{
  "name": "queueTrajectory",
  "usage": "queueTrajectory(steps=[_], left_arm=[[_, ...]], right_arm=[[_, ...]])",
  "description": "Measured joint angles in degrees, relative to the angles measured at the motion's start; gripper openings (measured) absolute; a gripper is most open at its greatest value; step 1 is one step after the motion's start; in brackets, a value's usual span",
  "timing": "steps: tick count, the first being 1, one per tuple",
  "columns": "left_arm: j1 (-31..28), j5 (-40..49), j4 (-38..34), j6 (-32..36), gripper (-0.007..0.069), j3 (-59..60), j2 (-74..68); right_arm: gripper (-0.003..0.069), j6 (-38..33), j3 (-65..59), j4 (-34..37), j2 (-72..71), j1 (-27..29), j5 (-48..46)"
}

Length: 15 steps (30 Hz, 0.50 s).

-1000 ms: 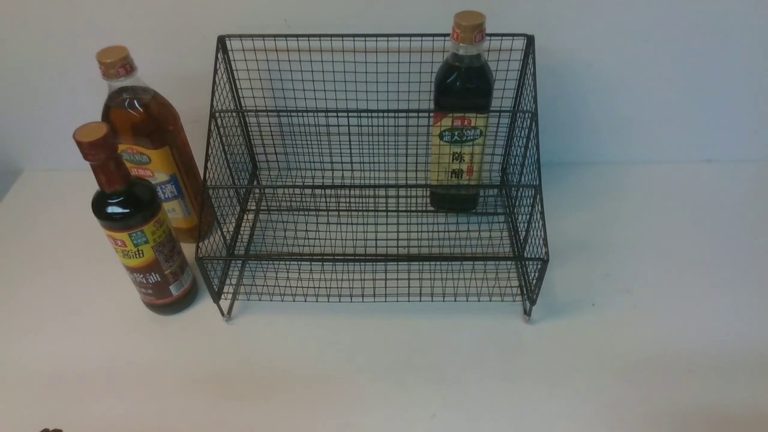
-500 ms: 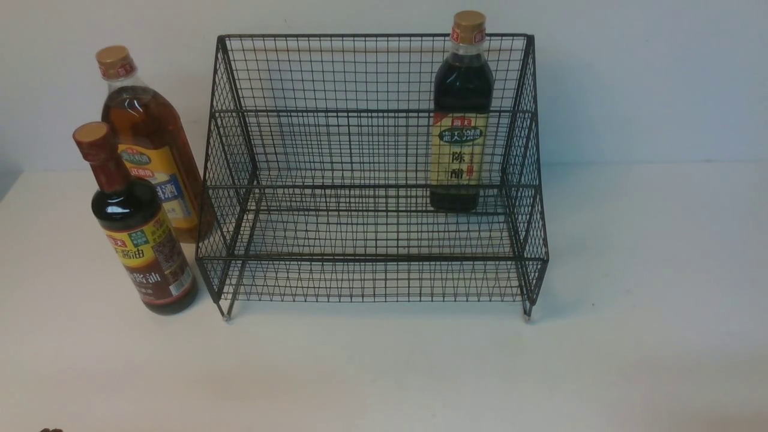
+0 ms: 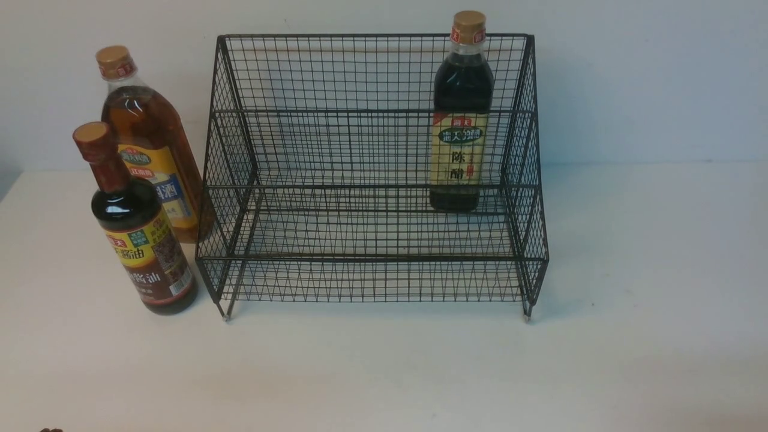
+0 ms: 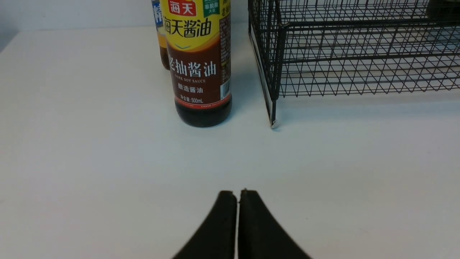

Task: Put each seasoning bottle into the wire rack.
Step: Use the left arm to grab the condiment bottle closest to it

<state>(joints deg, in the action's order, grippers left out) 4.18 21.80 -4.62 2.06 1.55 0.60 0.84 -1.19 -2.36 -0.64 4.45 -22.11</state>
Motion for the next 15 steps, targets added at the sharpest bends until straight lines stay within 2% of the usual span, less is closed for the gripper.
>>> queueTrajectory(steps=[6, 11, 14, 15], left_arm=[[0.0, -2.56, -1.26, -0.36, -0.0005, 0.16, 0.0], [0.0, -17.49, -7.85, -1.33, -0.0005, 0.16, 0.0], [0.0, -30.27, -9.35, -1.38, -0.0005, 0.16, 0.0], [0.0, -37.62, -9.83, -1.38, -0.0005, 0.16, 0.0]], right_arm=[[-0.0015, 0.0, 0.0, 0.0, 0.0, 0.0, 0.0], [-0.0015, 0.0, 0.0, 0.0, 0.0, 0.0, 0.0], [-0.0015, 0.0, 0.0, 0.0, 0.0, 0.0, 0.0], [-0.0015, 0.0, 0.0, 0.0, 0.0, 0.0, 0.0]])
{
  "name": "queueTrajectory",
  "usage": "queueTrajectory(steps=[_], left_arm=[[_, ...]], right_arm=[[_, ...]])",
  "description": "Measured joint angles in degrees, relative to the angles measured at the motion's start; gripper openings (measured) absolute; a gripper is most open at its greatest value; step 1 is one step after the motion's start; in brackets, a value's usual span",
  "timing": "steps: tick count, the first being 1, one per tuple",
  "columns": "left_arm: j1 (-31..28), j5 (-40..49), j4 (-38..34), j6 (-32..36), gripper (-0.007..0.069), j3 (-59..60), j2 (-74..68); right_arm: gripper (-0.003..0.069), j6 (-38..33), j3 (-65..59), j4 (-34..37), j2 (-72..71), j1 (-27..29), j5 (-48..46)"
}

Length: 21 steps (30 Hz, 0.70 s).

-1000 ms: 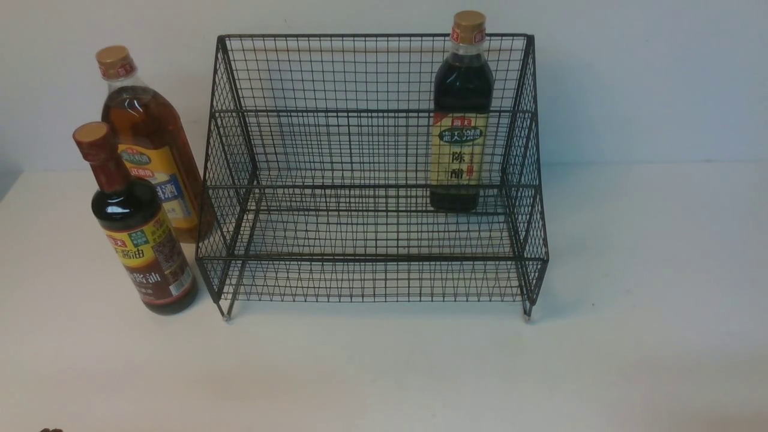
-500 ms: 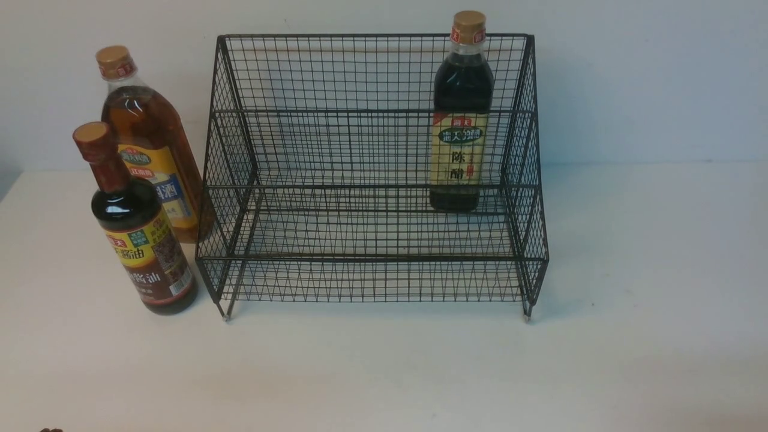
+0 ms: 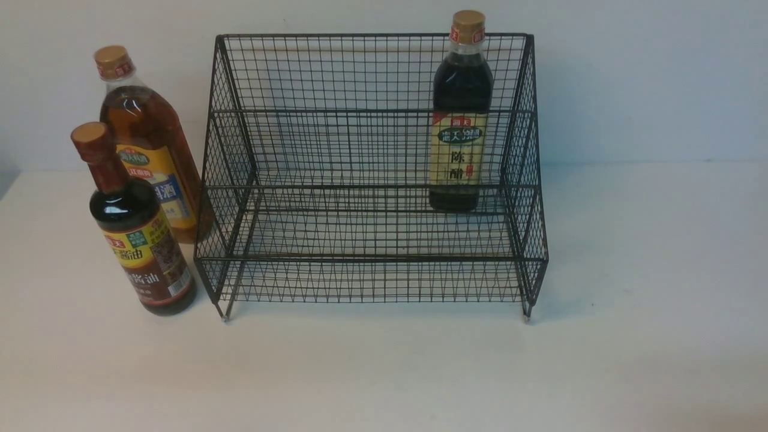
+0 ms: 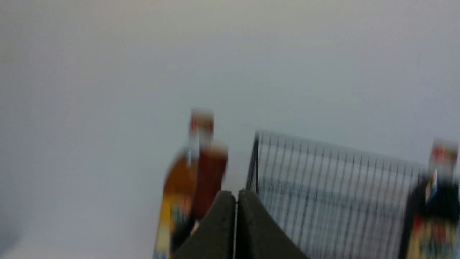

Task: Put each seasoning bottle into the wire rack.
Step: Use the left arm to grab the condiment bottle closest to it

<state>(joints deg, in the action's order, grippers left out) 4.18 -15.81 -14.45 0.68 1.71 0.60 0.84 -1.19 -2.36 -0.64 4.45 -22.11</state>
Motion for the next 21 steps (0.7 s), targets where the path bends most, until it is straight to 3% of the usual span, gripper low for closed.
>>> queueTrajectory(steps=[2, 4, 13, 21], left_arm=[[0.0, -12.24, -0.23, -0.06, -0.0005, -0.62, -0.54], [0.0, -15.34, 0.2, -0.2, -0.0005, -2.71, -2.81], [0.0, -11.31, 15.71, -3.04, -0.0004, -18.59, -24.14], [0.0, -13.18, 16.78, -7.21, 0.0087, -21.79, -43.89]], right_arm=[[-0.0015, 0.0, 0.0, 0.0, 0.0, 0.05, 0.0], [-0.0015, 0.0, 0.0, 0.0, 0.0, 0.05, 0.0], [-0.0015, 0.0, 0.0, -0.02, 0.0, 0.22, 0.0], [-0.0015, 0.0, 0.0, -0.07, 0.0, 0.22, 0.0]])
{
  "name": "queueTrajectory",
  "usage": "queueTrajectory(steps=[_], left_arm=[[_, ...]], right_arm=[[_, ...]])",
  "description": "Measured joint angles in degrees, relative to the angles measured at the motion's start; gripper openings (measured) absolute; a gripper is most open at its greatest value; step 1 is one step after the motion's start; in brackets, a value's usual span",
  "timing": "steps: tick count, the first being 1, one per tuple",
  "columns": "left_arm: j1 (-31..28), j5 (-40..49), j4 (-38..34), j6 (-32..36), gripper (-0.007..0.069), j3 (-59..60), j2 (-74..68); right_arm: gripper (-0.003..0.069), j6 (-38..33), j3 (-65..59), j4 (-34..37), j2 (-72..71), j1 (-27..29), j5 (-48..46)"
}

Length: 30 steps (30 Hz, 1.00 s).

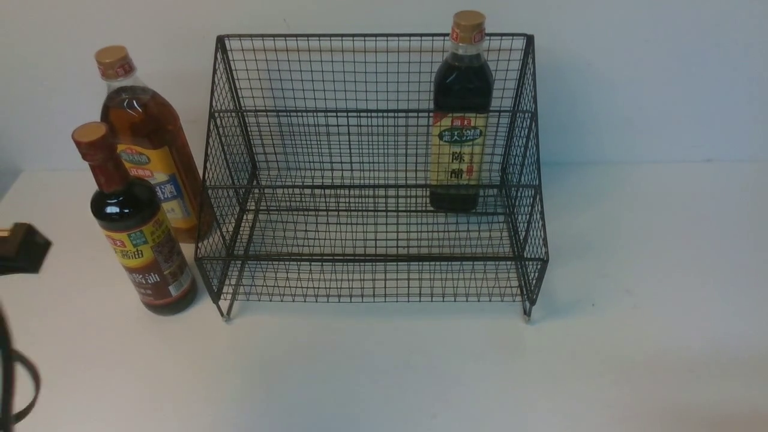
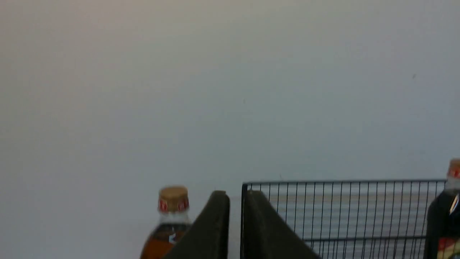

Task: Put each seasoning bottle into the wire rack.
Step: Use the left arm to grab the condiment bottle closest to it

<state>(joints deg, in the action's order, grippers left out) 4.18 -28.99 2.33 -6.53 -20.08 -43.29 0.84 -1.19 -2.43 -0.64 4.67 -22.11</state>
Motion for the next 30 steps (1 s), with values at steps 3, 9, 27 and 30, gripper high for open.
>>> queueTrajectory(steps=[3, 9, 27, 30], left_arm=[[0.0, -4.72, -0.26, -0.11, 0.0161, 0.0, -6.57], [0.0, -16.17, -7.13, -0.11, 0.0391, -0.07, -18.91], [0.0, -23.95, -12.64, 3.08, 0.0545, -7.54, -34.18], [0.0, -23.34, -13.38, 3.89, 0.0545, -8.74, -36.51]], right_arm=[[-0.0015, 0.0, 0.0, -0.02, 0.0, 0.0, 0.0], [-0.0015, 0.0, 0.0, -0.07, 0.0, 0.0, 0.0], [-0.0015, 0.0, 0.0, -0.13, 0.0, 0.0, -0.05], [-0.0015, 0.0, 0.0, -0.13, 0.0, 0.0, -0.05]])
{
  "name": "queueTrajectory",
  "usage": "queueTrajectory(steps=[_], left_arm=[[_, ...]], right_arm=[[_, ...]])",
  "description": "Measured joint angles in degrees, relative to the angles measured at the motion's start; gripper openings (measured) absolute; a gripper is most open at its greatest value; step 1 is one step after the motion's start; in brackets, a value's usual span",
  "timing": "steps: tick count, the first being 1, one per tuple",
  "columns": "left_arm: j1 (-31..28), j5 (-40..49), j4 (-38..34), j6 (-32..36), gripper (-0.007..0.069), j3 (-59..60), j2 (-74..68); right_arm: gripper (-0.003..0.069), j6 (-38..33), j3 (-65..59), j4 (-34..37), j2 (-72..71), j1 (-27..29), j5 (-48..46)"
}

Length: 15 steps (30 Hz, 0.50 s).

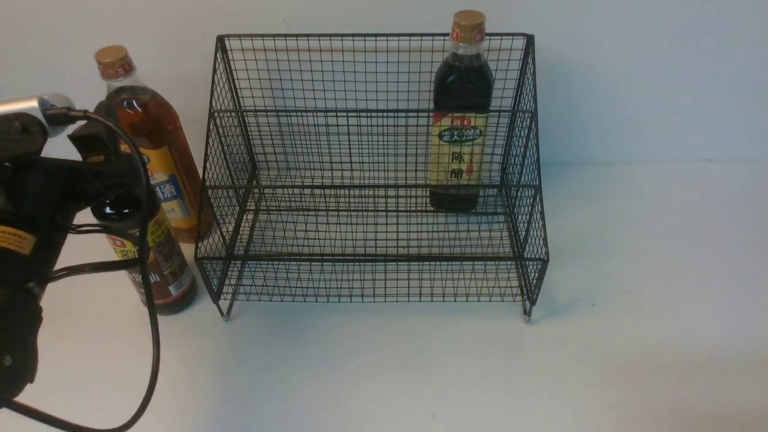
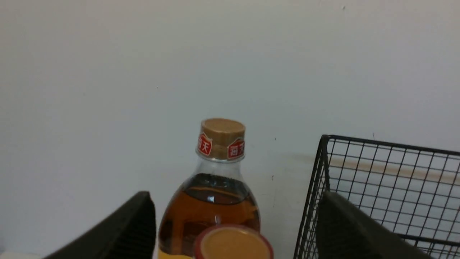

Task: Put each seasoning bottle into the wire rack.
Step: Use the left arm to grab the condiment bottle closest to it

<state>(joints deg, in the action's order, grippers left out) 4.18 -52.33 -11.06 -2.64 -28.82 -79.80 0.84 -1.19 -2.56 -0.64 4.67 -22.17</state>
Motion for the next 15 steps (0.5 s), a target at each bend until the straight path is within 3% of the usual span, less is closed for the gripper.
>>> queueTrajectory(steps=[15], left_arm=[[0.0, 1.04, -0.12, 1.25, 0.0542, -4.31, -9.77]], right_arm=[[-0.0015, -0.02, 0.0, 0.0, 0.0, 0.0, 0.0]])
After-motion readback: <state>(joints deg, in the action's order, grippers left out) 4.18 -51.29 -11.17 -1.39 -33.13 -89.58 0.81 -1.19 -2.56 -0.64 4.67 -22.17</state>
